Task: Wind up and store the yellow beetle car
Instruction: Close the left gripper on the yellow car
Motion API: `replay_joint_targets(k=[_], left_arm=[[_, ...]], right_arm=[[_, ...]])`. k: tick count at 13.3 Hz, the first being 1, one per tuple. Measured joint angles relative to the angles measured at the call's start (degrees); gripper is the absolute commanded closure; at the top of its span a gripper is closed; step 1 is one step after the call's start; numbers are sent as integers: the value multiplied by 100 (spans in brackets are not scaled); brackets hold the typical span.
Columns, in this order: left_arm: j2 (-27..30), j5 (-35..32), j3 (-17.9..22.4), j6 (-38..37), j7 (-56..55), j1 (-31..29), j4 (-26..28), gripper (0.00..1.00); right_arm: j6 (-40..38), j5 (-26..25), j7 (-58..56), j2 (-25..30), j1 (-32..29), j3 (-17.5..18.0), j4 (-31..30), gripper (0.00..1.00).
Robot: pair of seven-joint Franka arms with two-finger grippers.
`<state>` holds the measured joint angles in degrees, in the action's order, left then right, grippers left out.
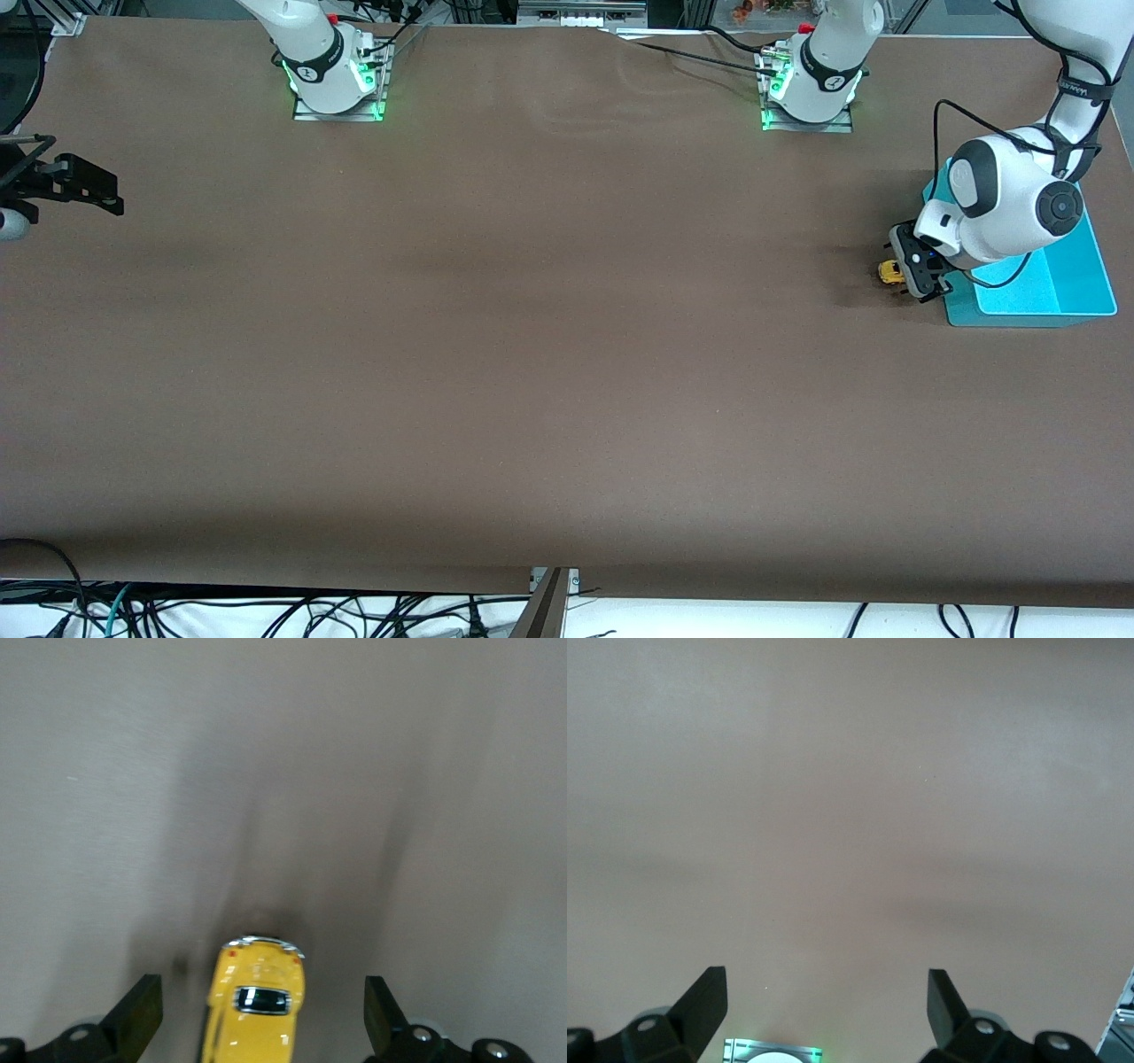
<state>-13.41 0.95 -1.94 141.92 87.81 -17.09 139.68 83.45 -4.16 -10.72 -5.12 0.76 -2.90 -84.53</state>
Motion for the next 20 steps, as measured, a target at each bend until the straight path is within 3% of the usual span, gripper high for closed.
replay_joint_targets(k=[11,12,13,15,16,17,20], left_arm=[[-276,-197,0,859,845,-318,168,1],[-277,-197,0,865,845,-338,168,5],[-278,-197,0,868,845,-355,168,14],[-277,-197,0,872,846,-375,168,61],[-277,-197,0,878,846,-380,167,96],[-277,-197,-1,886,847,-380,167,100],[-229,-197,-6,877,870,-380,155,100]], right_arm=[[35,0,45,-53,-14,-29,-34,0],[37,0,45,-53,-14,-29,-34,0],[37,0,45,-53,-14,-29,-34,0],[37,0,45,-54,-14,-29,-34,0],[38,0,45,-54,-14,-29,-34,0],[38,0,45,-54,-14,-29,-34,0],[39,0,45,-55,-14,-29,-34,0]])
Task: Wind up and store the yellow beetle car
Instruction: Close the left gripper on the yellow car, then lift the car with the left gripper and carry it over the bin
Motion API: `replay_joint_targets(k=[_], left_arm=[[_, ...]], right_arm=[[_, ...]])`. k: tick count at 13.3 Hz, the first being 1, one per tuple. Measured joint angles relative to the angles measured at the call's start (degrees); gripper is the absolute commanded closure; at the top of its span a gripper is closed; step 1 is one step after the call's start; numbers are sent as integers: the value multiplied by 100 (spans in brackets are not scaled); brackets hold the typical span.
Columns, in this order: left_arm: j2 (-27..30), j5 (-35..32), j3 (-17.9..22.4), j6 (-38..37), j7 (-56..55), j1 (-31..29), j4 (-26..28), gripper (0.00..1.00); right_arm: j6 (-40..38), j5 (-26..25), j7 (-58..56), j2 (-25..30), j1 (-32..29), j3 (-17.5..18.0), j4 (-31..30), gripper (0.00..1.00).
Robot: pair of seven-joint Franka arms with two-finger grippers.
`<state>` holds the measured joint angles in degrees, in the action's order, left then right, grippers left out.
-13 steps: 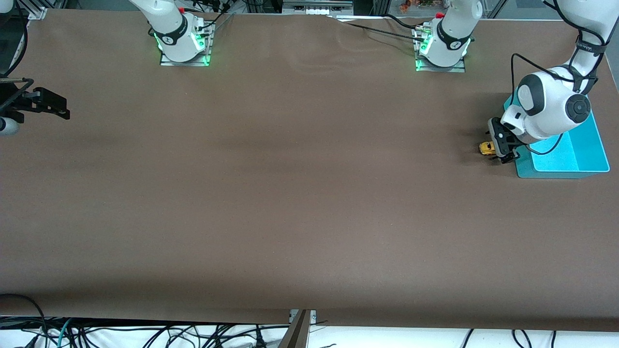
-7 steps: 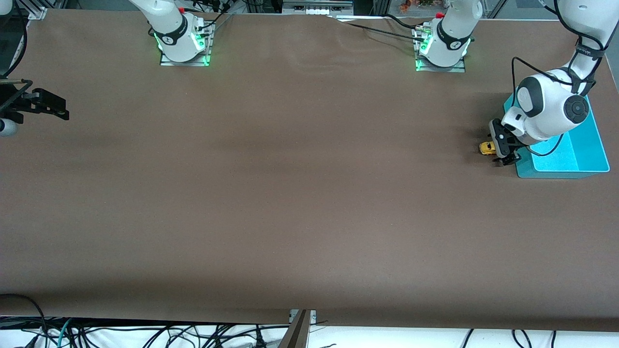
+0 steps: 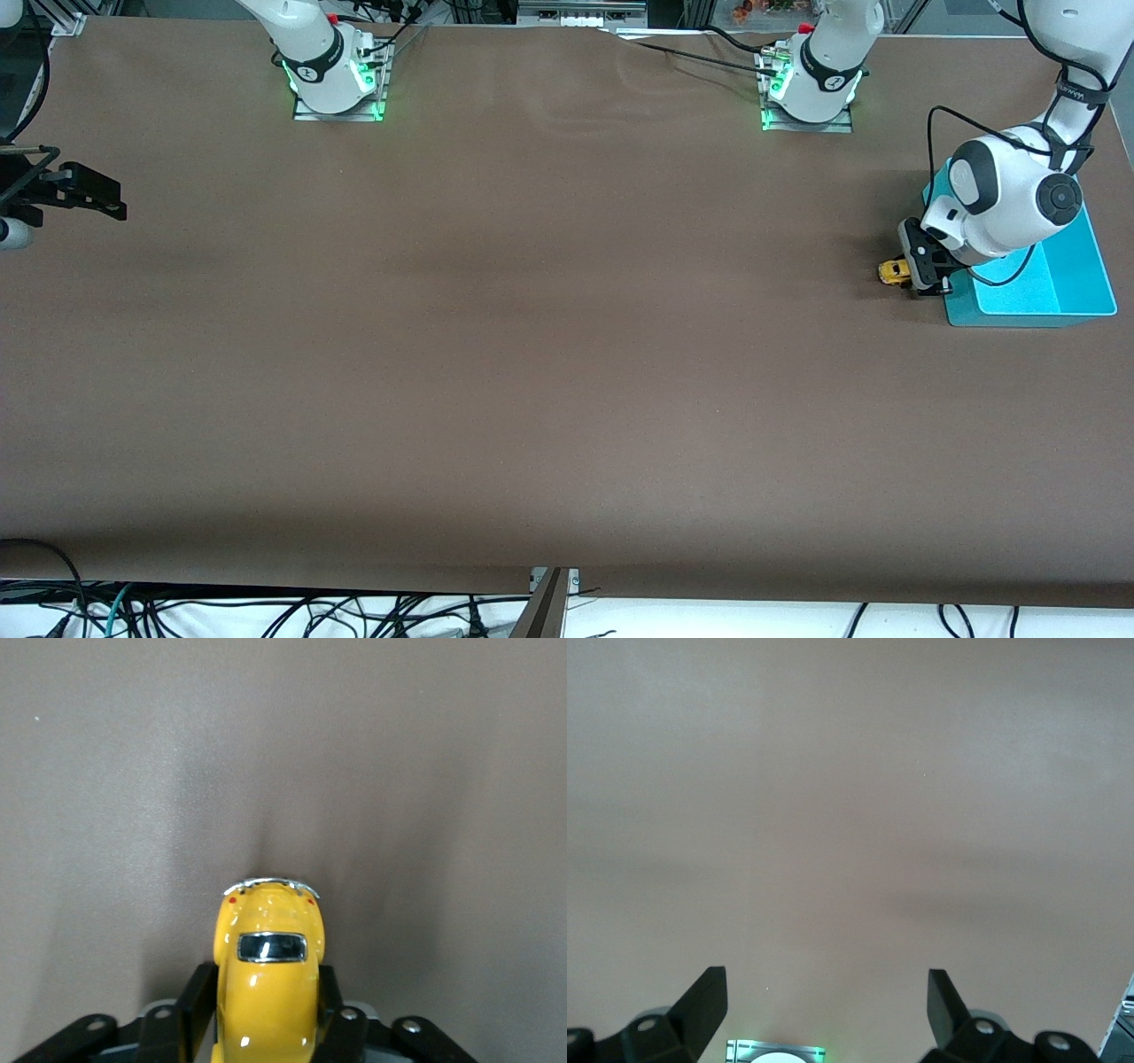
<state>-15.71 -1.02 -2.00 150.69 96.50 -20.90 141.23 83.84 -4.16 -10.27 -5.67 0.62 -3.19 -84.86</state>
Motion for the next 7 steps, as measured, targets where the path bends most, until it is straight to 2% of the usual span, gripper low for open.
replay_joint_targets(k=[3,7], left_arm=[[165,55,-49,-161,-2,1,-50,100],[502,708,-431,-1246,-70,37,-415,100]], right_arm=[[0,0,0,0,0,0,0,0],[1,0,0,0,-1,0,0,0]])
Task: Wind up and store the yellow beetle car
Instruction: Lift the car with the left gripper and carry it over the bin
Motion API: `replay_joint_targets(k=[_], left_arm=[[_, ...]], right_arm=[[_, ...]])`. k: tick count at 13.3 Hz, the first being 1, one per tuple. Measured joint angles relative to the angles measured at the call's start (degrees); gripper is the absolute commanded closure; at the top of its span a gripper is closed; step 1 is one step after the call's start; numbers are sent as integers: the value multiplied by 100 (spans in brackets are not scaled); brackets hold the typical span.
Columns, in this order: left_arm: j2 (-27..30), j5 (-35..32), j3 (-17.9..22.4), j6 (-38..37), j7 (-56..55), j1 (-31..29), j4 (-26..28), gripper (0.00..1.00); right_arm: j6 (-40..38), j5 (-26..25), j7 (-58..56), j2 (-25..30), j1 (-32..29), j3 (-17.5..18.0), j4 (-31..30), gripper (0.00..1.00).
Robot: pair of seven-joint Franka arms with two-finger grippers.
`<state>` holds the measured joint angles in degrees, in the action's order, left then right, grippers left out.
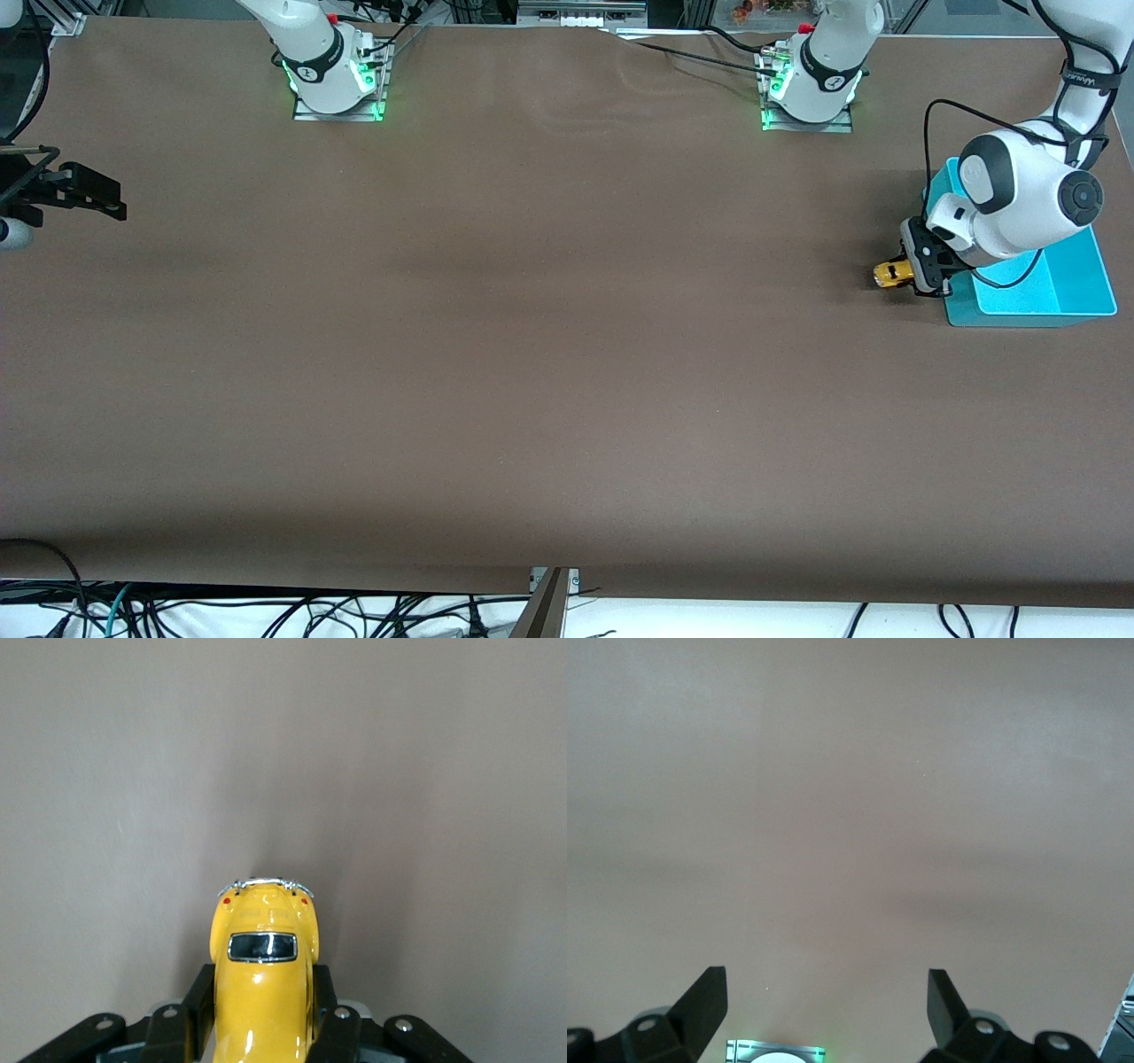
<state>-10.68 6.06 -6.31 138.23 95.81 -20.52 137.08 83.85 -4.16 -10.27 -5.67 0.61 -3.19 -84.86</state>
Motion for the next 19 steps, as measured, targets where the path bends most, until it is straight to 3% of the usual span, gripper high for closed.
replay_joint_targets(k=[5,9,15,19], left_arm=[[489,-7,-79,-1352,-196,21,-517,100],[1004,-873,-44,-2097,-5,-252,-742,100],[936,-1592,60,-2126,1402,-1596,-587,100],[480,-1750,67,-1410,1936,-2234,-250,100]], right_arm=[[1,0,0,0,0,0,0,0],[2,0,0,-1,-1,0,-1,0],[3,0,0,-1,-2,-1,-1,0],[4,0,0,-1,-3,-1,-1,0]])
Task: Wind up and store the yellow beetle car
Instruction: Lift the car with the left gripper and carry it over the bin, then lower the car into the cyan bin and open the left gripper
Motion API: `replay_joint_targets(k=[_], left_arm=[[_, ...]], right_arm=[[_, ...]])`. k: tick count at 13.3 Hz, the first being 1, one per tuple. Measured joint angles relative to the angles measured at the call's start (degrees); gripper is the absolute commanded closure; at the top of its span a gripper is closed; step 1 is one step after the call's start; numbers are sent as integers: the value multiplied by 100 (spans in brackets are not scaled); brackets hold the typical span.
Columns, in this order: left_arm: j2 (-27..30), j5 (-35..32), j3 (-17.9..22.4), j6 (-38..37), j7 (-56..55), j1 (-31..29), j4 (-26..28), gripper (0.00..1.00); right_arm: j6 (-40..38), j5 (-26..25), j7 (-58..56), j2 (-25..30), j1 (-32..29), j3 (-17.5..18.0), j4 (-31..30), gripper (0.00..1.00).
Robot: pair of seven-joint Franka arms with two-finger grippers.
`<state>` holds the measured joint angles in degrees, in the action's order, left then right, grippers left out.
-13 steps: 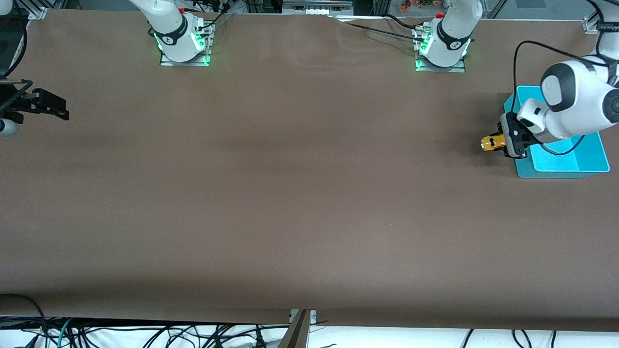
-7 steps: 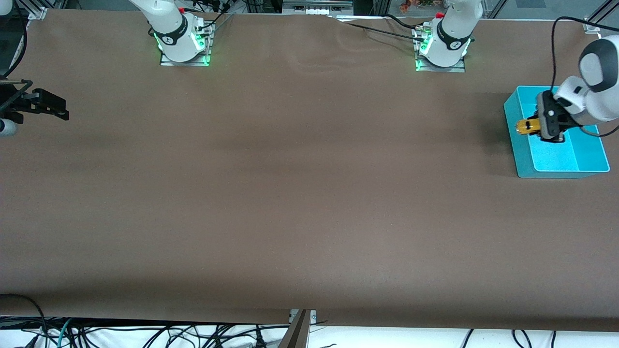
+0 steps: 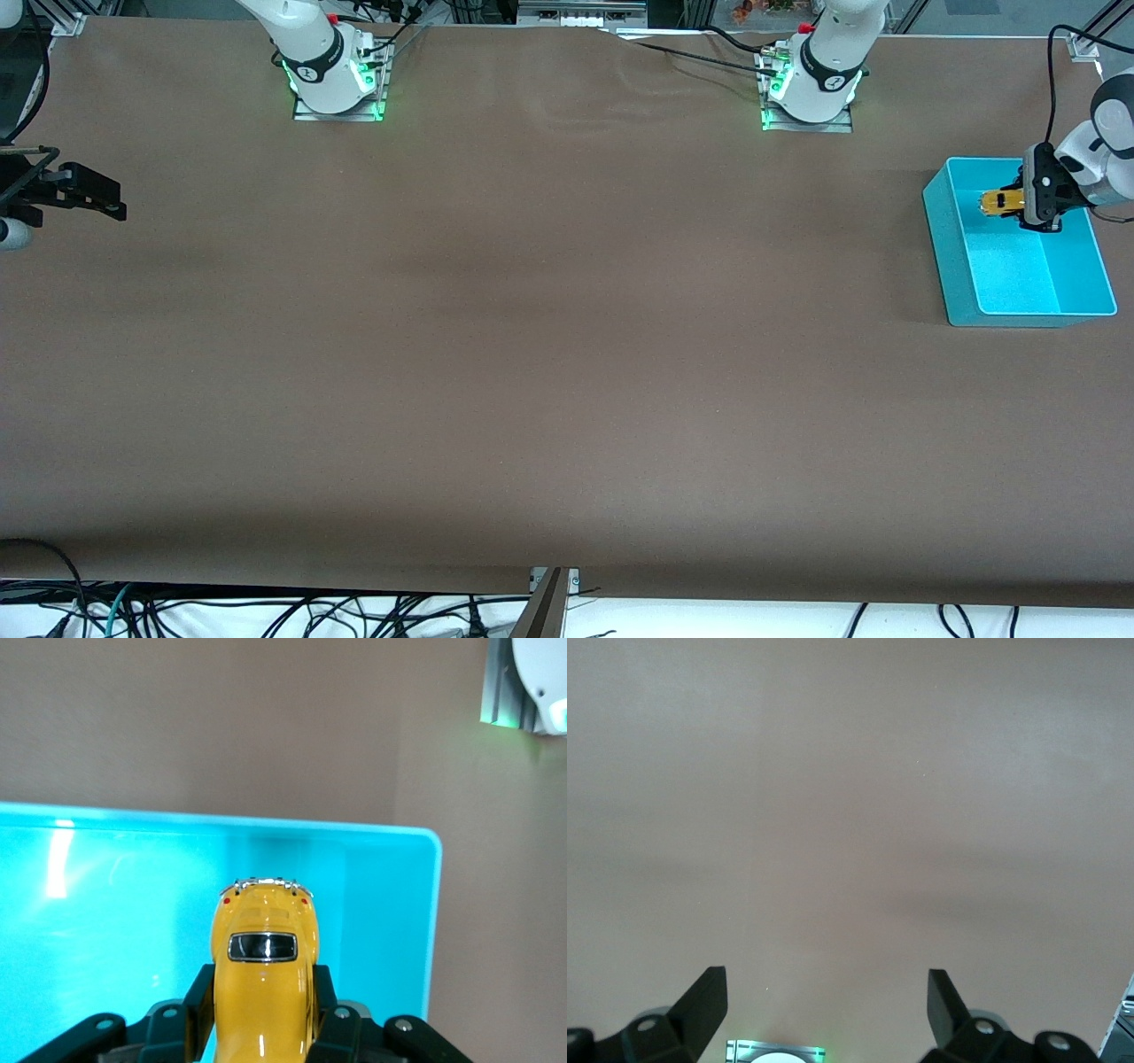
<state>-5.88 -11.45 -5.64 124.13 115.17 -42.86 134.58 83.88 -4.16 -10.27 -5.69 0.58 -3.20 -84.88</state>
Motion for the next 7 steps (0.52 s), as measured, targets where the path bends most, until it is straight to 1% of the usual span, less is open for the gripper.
replay_joint_targets(k=[3,4,5,6,7], left_arm=[[-419,-162,-3,533,27,-196,100,100],[-549,-171,-3,651,28,-234,102,74],[-657,-172,-3,729,28,-264,104,18],[-738,-172,-5,791,28,-296,110,0],[-793,-172,-7,847,28,-335,131,0]], right_arm=[[1,0,0,0,-1,0,0,0],[1,0,0,0,-1,0,0,0],[1,0,0,0,-1,0,0,0],[1,0,0,0,-1,0,0,0],[1,0,0,0,-1,0,0,0]])
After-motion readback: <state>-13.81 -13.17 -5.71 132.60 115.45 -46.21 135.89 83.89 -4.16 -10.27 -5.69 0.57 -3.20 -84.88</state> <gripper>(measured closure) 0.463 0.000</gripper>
